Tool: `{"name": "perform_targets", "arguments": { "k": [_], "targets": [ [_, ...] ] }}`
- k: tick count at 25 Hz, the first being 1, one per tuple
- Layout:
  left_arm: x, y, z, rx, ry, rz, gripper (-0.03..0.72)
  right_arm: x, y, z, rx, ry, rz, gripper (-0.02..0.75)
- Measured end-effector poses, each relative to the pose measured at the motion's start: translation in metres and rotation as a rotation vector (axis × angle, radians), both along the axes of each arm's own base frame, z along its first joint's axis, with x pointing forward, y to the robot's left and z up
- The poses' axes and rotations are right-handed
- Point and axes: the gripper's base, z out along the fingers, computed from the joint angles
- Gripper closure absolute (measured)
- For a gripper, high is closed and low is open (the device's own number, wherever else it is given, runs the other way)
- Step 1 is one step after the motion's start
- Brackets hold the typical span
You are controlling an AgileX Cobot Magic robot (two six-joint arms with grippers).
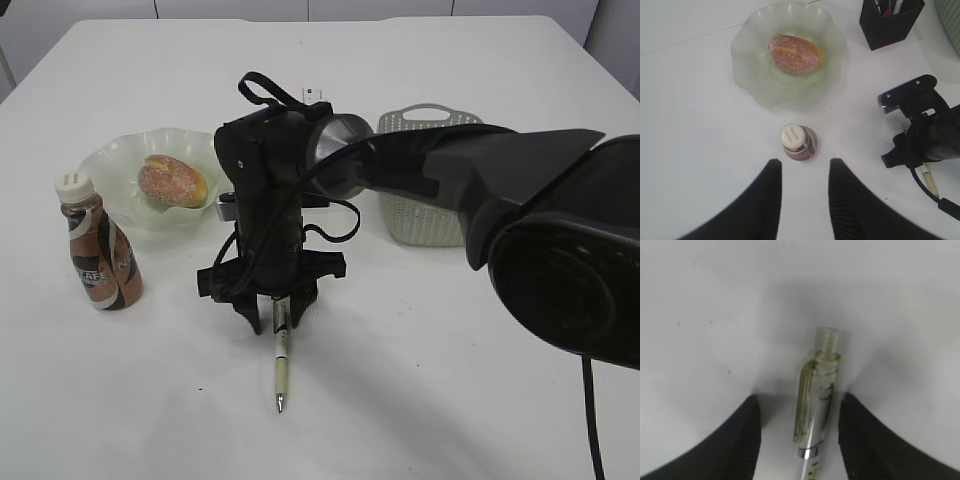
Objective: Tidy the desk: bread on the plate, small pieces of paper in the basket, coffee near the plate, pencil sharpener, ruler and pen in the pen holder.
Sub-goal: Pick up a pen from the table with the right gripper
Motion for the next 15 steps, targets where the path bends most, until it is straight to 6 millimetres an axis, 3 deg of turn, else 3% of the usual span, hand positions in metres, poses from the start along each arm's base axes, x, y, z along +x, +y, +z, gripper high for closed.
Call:
{"name": "perform_targets", "arguments": {
  "k": [6,15],
  "targets": [
    [0.0000,0.0000,0.0000,0.000,0.000,0.000,0.449,-0.0002,0.0003,0.0000,0.003,0.002,0.002,0.643],
    [0.0000,0.0000,0.0000,0.000,0.000,0.000,0.449,-0.0002,0.0003,0.0010,0.003,-0.001,0.029,0.665]
  ]
}}
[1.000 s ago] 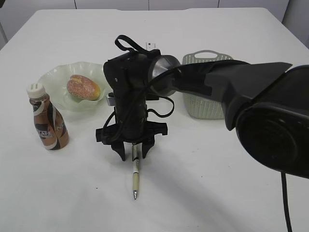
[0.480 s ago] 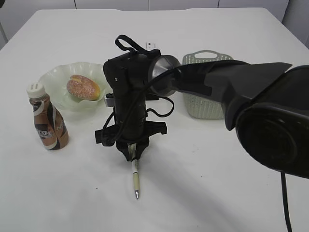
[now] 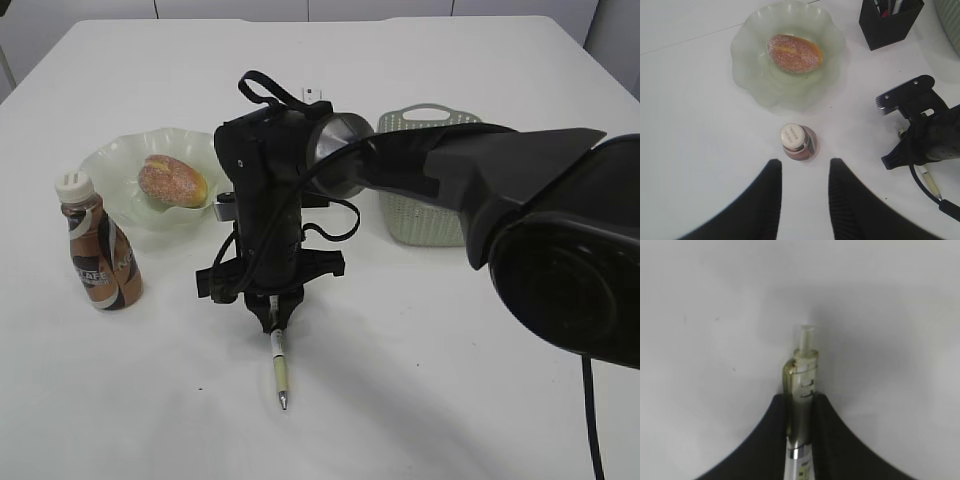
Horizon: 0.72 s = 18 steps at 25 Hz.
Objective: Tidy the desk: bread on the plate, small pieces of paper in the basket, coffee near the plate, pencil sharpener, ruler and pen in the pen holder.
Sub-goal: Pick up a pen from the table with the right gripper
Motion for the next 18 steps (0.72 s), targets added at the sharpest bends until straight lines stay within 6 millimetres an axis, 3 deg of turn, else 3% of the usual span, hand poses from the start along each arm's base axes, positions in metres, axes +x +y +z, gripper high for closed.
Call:
{"name": "perform_targets", "arguments": {
  "k": [7,13,18],
  "targets": [
    [0.000,0.000,0.000,0.000,0.000,0.000,0.449,-0.002,0.003,0.001,-0.025,-0.024,0.040,0.666],
    [0.000,0.000,0.000,0.000,0.000,0.000,0.449,-0.021,0.024,0.002,-0.094,-0.088,0.143,0.668],
    [0.000,0.000,0.000,0.000,0.000,0.000,0.449,-0.027,0.031,0.003,-0.094,-0.092,0.163,0.683]
  ]
}}
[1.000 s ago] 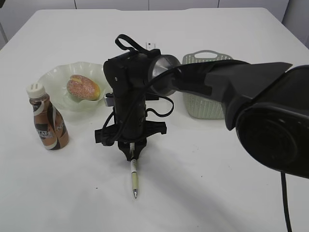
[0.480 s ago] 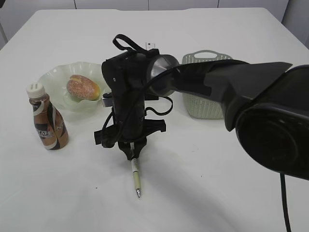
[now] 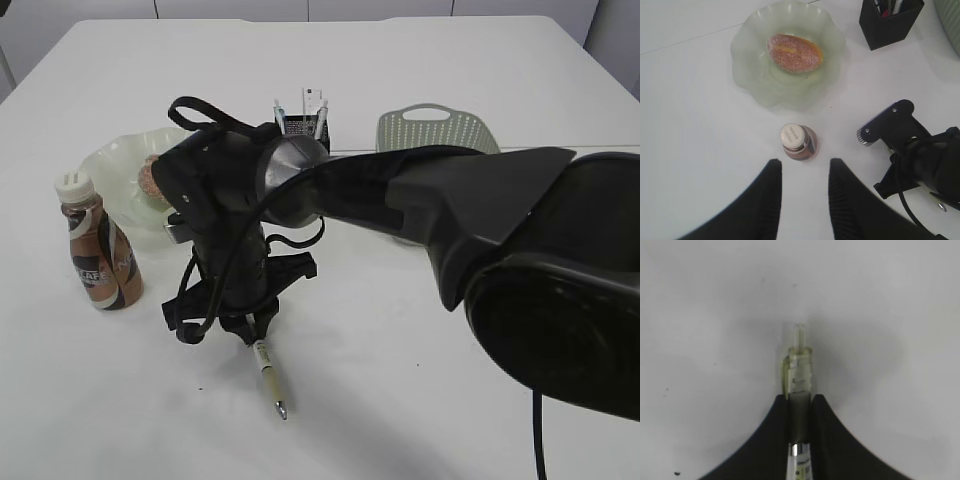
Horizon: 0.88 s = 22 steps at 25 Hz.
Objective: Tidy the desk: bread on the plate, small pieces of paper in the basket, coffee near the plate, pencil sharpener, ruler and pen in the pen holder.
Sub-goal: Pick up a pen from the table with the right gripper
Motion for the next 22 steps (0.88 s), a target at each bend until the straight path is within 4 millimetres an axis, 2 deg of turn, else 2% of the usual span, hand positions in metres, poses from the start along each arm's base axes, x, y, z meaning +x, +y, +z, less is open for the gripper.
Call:
{"name": "perform_targets", "arguments": {
  "k": [7,15,22],
  "targets": [
    [0.000,0.000,0.000,0.000,0.000,0.000,0.449,-0.002,0.002,0.001,0.003,0.019,0.149,0.686],
    [0.000,0.000,0.000,0.000,0.000,0.000,0.449,-0.003,0.002,0.016,0.022,0.005,0.231,0.686],
    [0.000,0.000,0.000,0.000,0.000,0.000,0.449,-0.003,0.002,0.016,0.017,0.005,0.276,0.686]
  ]
}}
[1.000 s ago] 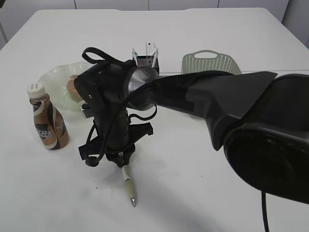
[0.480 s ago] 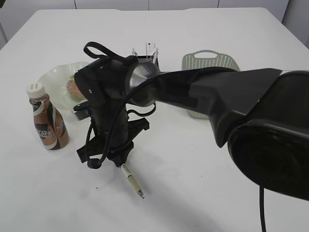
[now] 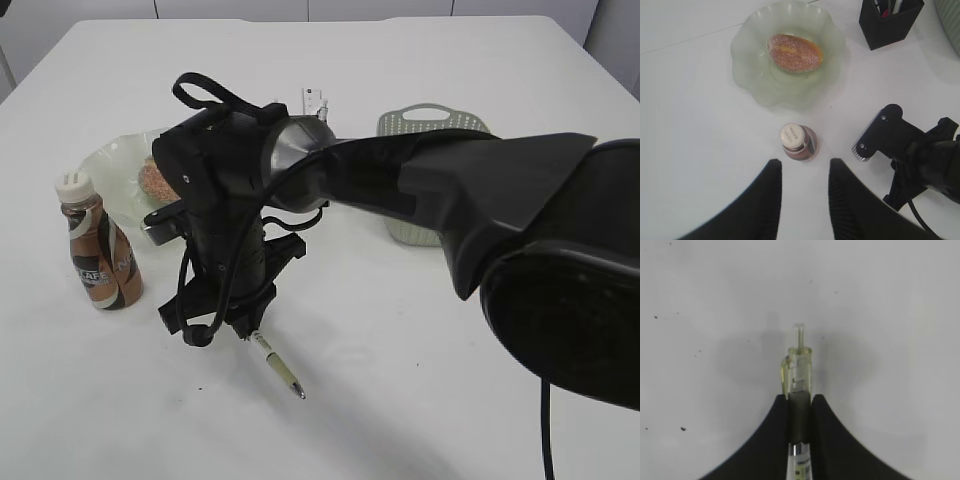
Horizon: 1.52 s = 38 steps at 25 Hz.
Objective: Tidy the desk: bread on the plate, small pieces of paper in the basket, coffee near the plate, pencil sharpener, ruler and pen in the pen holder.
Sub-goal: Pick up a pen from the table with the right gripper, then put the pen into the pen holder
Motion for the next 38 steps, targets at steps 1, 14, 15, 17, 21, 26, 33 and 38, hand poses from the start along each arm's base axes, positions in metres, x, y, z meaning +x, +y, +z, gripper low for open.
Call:
{"name": "perform_targets", "arguments": {
  "k": [1,14,15,17,21,26,33,38],
  "targets": [
    [0.000,0.000,0.000,0.000,0.000,0.000,0.449,0.000,0.000,0.001,-0.001,-0.005,0.006,0.686],
    [0.000,0.000,0.000,0.001,0.001,0.000,0.449,0.008,-0.001,0.058,0.093,-0.217,0.083,0.687],
    [0.001,-0.001,-0.001,0.002,0.003,0.000,0.449,0.009,-0.001,0.060,0.096,-0.230,0.091,0.687],
    [0.003,-0.002,-0.004,0.006,0.011,0.000,0.449,0.008,-0.002,0.059,0.094,-0.245,0.114,0.687],
    [0.009,-0.005,-0.010,0.014,0.030,-0.001,0.449,0.003,-0.007,0.047,0.085,-0.253,0.148,0.687],
    [0.010,-0.006,-0.011,0.015,0.035,-0.001,0.449,-0.004,-0.017,0.047,0.167,-0.338,0.175,0.687],
    [0.014,-0.008,-0.017,0.023,0.050,-0.001,0.449,-0.016,-0.028,0.062,0.306,-0.502,0.225,0.687],
    [0.015,-0.008,-0.017,0.024,0.051,-0.001,0.449,-0.026,-0.034,0.075,0.410,-0.638,0.285,0.687]
  ]
}}
